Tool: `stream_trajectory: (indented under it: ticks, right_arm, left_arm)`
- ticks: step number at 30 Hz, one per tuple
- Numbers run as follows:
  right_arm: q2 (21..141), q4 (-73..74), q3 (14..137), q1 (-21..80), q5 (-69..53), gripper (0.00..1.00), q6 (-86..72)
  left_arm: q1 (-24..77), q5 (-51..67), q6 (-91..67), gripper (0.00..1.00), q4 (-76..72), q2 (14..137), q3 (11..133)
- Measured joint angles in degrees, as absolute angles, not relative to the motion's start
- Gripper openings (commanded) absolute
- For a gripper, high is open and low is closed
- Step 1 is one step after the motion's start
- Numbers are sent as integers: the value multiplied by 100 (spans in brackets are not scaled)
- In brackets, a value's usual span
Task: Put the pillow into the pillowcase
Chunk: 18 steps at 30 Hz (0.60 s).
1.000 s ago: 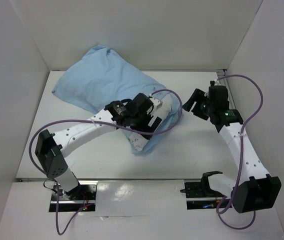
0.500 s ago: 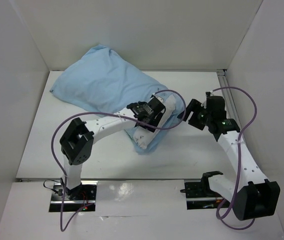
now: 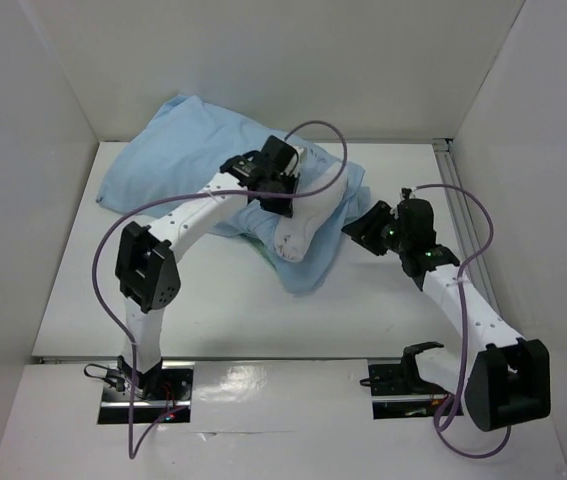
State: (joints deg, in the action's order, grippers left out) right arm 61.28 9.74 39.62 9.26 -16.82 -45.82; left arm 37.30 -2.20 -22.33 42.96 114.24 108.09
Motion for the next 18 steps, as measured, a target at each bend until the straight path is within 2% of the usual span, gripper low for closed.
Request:
stream_trajectory:
  ticks: [2, 4, 7, 12, 18]
  right_arm:
    - [6329, 572, 3962, 1046, -1608, 34, -4781]
    - [6617, 180, 3968, 1157, -1511, 30, -4965]
    - [7129, -309, 4021, 1302, -1264, 30, -5177]
    - [8025, -860, 4307, 1505, -1039, 41, -5365]
    - [8794, -1334, 4777, 1562, -727, 47, -5494]
  left_arm:
    - [3448, 377, -2226, 0, 4401, 11421, 11030]
    - [3201, 904, -2231, 0, 4447, 11406, 11163]
    - [2882, 1651, -2255, 0, 4499, 11327, 11225]
    - [2561, 2456, -2274, 0, 4501, 11262, 11306]
    - [2447, 2849, -2279, 0, 4501, 11262, 11327]
